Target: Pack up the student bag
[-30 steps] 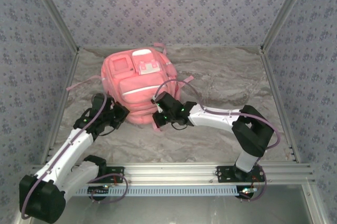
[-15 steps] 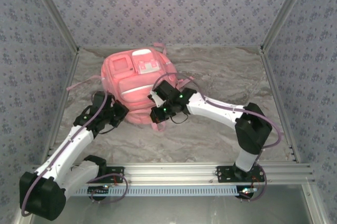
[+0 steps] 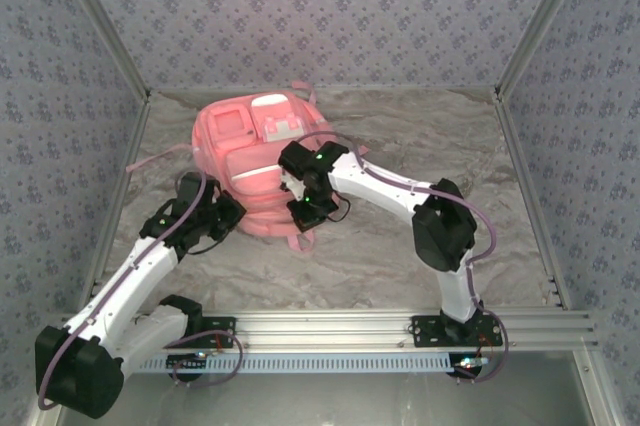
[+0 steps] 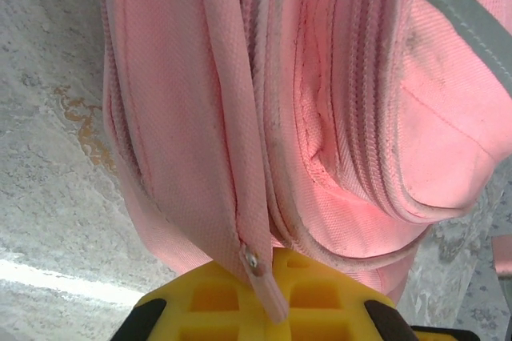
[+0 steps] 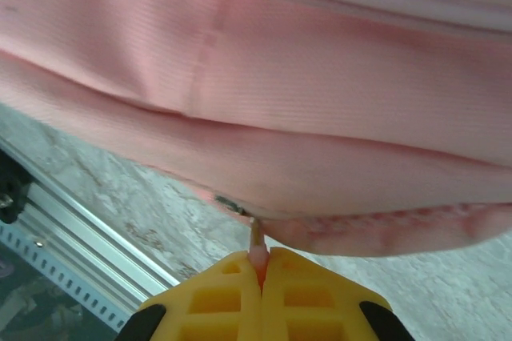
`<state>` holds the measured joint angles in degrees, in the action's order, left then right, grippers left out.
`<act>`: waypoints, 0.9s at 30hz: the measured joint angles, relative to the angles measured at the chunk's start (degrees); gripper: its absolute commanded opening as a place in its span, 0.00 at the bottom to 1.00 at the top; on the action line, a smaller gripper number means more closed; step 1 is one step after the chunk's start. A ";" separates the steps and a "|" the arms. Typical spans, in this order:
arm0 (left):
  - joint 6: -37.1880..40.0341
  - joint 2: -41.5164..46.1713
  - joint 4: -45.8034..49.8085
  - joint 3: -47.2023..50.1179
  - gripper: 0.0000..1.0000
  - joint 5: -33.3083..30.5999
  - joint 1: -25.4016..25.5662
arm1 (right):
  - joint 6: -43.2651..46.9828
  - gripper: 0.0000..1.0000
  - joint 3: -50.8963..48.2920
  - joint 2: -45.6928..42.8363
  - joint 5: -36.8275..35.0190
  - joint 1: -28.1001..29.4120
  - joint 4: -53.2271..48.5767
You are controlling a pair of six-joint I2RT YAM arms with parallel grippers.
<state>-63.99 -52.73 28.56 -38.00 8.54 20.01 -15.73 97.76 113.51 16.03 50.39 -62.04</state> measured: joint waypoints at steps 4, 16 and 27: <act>0.37 0.00 -0.02 0.00 0.00 0.13 0.04 | 0.37 0.00 -2.38 -1.77 -0.35 -1.90 0.00; 5.84 -2.29 6.32 -8.15 0.58 2.05 -8.24 | -10.40 0.00 -6.34 -4.96 7.13 3.67 14.62; -3.21 12.07 7.65 -0.68 0.59 7.32 -7.61 | -22.91 0.00 -7.19 -1.14 9.97 8.94 31.76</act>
<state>-67.20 -40.66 36.21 -38.68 15.86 12.40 -38.63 90.56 112.38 26.00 59.33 -30.28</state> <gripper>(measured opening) 0.592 0.047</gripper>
